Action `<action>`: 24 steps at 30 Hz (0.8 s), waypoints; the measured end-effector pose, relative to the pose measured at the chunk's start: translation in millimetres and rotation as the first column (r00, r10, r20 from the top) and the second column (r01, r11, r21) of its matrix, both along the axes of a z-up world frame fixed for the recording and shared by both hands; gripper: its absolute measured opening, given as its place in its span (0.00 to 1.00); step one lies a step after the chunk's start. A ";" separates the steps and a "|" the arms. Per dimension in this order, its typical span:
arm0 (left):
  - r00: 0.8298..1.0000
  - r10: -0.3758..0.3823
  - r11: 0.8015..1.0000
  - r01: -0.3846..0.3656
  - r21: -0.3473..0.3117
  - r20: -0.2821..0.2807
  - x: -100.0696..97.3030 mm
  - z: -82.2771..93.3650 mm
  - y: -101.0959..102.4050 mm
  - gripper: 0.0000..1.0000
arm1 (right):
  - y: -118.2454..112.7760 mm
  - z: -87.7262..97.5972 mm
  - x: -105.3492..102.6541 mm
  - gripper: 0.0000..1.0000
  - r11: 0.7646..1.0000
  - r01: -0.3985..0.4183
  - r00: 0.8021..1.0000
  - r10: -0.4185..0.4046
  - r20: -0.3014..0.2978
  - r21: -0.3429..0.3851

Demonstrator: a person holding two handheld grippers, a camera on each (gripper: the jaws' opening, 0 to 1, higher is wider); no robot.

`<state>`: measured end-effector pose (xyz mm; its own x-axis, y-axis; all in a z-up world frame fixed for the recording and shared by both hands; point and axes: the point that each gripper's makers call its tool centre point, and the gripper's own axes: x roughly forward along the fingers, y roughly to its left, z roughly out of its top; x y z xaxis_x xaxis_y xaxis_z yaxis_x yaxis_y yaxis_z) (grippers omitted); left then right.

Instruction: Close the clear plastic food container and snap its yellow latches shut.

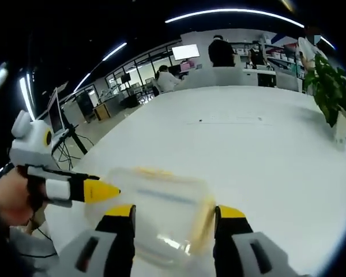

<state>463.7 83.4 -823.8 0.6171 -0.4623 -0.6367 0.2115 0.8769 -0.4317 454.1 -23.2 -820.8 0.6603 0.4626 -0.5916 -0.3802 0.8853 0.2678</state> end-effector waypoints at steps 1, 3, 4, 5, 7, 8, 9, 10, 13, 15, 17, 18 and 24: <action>1.000 0.029 0.999 -0.029 -0.037 -0.007 -0.5 0.6 -0.5 0.45 | 0.3 -0.1 0.4 0.53 1.000 -0.007 1.000 0.007 0.001 -0.004; 0.999 -0.030 0.999 0.029 0.032 0.035 -0.7 0.3 -0.1 0.45 | 0.9 -1.5 0.2 0.52 1.000 -0.012 1.000 0.012 -0.002 0.007; 0.999 -0.023 1.000 0.023 0.018 0.029 -0.2 -0.2 -0.3 0.45 | 0.8 -1.4 0.2 0.52 1.000 -0.017 1.000 0.017 0.005 0.007; 0.999 -0.025 1.000 0.025 0.009 0.030 -0.6 -0.4 -1.5 0.44 | 1.0 -1.4 -0.7 0.52 1.000 -0.016 1.000 0.016 0.010 0.011; 0.999 -0.028 1.000 0.028 -0.001 0.027 -0.6 -0.7 -2.0 0.43 | 1.5 -1.9 -1.5 0.51 1.000 -0.017 1.000 0.016 0.023 0.021; 0.999 -0.028 1.000 0.028 -0.003 0.026 0.0 -1.0 -2.0 0.43 | 2.0 -1.6 -1.0 0.51 1.000 -0.011 1.000 0.011 0.026 0.024; 0.998 -0.055 0.998 0.055 -0.032 -0.019 -8.8 -1.2 -8.3 0.43 | 4.6 -1.6 -2.5 0.50 0.999 0.001 1.000 -0.001 0.012 0.040; 0.998 -0.053 0.999 0.053 0.006 0.034 -4.7 2.4 -7.2 0.45 | 4.9 -0.5 -1.4 0.50 1.000 0.004 1.000 -0.005 0.021 0.026; 0.999 -0.036 0.999 0.036 0.006 0.017 -11.9 -1.4 -10.2 0.49 | 2.6 -12.5 -8.2 0.51 1.000 0.000 1.000 -0.001 -0.031 -0.022; 0.999 -0.038 0.999 0.038 0.007 0.033 -5.3 -6.7 -7.9 0.49 | -0.1 -9.6 2.6 0.51 0.998 0.064 0.998 -0.064 0.004 0.018; 0.999 -0.038 0.999 0.038 0.002 0.036 -2.6 -6.9 -8.7 0.49 | -0.5 -9.6 3.1 0.51 0.998 0.064 0.998 -0.064 0.008 0.013; 0.999 -0.035 0.999 0.035 0.001 0.037 -3.5 -4.5 -9.5 0.49 | -1.5 -10.5 4.7 0.51 0.998 0.065 0.998 -0.065 0.010 0.016; 0.998 -0.041 0.999 0.041 0.003 0.051 -0.7 -3.4 -10.2 0.49 | 1.0 -8.4 10.7 0.51 0.998 0.069 0.997 -0.069 0.027 0.009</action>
<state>463.0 73.1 -827.2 0.6294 -0.4865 -0.6059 0.2689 0.8679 -0.4176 464.8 -22.2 -829.2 0.7068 0.4198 -0.5693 -0.3252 0.9076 0.2654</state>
